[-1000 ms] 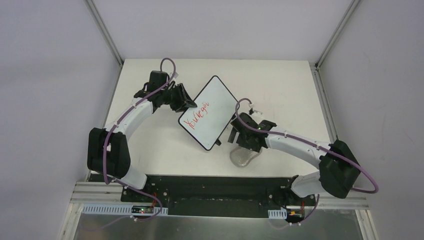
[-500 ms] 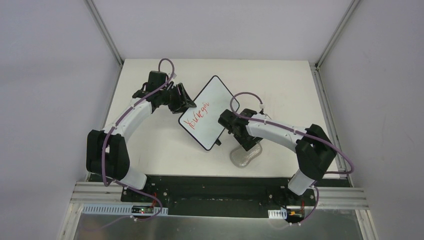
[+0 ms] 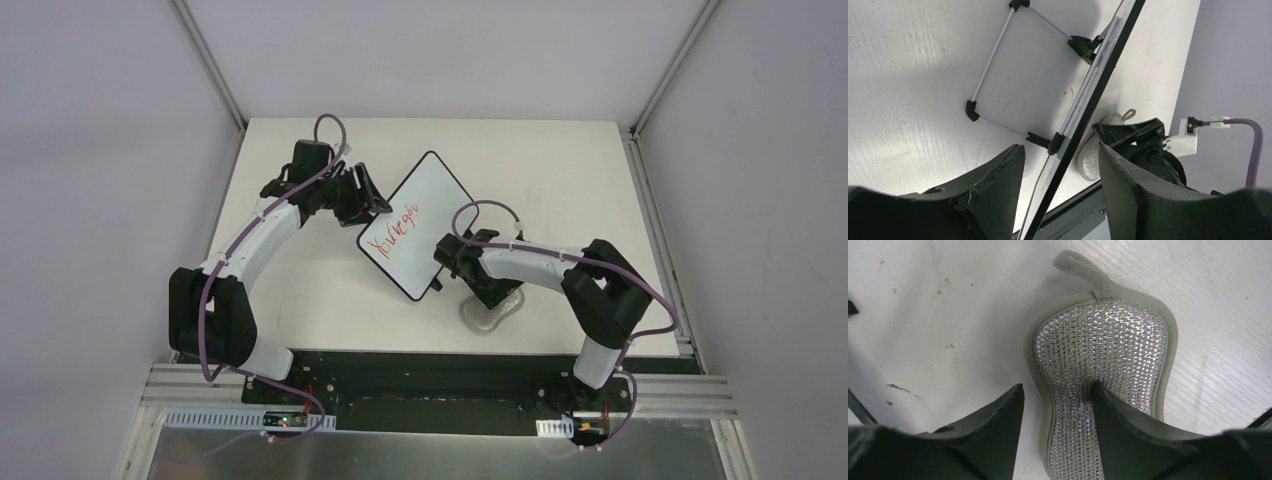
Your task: Erase the whiteboard
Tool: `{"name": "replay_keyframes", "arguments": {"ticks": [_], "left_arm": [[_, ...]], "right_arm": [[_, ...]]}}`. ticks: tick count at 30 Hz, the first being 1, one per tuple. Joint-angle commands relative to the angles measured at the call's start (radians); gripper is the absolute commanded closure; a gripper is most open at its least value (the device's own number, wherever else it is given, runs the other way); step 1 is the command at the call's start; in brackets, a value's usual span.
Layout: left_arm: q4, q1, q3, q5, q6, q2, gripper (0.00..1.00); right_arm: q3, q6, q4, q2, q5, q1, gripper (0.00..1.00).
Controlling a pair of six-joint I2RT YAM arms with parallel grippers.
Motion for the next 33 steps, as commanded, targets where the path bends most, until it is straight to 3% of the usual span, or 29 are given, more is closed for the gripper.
{"name": "replay_keyframes", "arguments": {"ticks": [1, 4, 7, 8, 12, 16, 23, 29, 33], "left_arm": [[-0.026, -0.004, 0.048, -0.038, 0.045, -0.052, 0.43], [-0.035, -0.003, 0.052, -0.048, 0.055, -0.054, 0.43], [-0.038, -0.003, 0.053, -0.05, 0.057, -0.058, 0.43], [-0.038, -0.003, 0.053, -0.048, 0.056, -0.058, 0.43], [-0.035, -0.003, 0.056, -0.038, 0.053, -0.058, 0.42], [-0.032, -0.003, 0.057, -0.031, 0.051, -0.059, 0.39], [-0.03, -0.003, 0.064, -0.014, 0.056, -0.052, 0.31], [-0.048, -0.003, 0.075, -0.051, 0.107, -0.046, 0.38], [-0.021, -0.003, 0.073, -0.016, 0.107, -0.009, 0.48]], "right_arm": [[-0.04, 0.043, 0.055, 0.068, -0.046, 0.004, 0.5], [-0.051, 0.04, 0.065, 0.08, -0.05, 0.004, 0.69], [-0.073, 0.005, 0.095, 0.063, -0.032, 0.006, 0.98], [-0.074, -0.014, 0.096, 0.055, -0.019, 0.005, 1.0], [-0.063, -0.109, 0.062, 0.016, 0.04, 0.012, 1.0], [-0.102, -0.318, 0.108, -0.088, 0.098, 0.056, 1.0], [-0.234, -0.742, 0.447, -0.364, 0.08, 0.11, 1.0], [-0.223, -0.981, 0.749, -0.428, -0.07, 0.104, 1.0], [-0.122, -1.041, 0.798, -0.346, -0.085, 0.093, 1.0]]}}
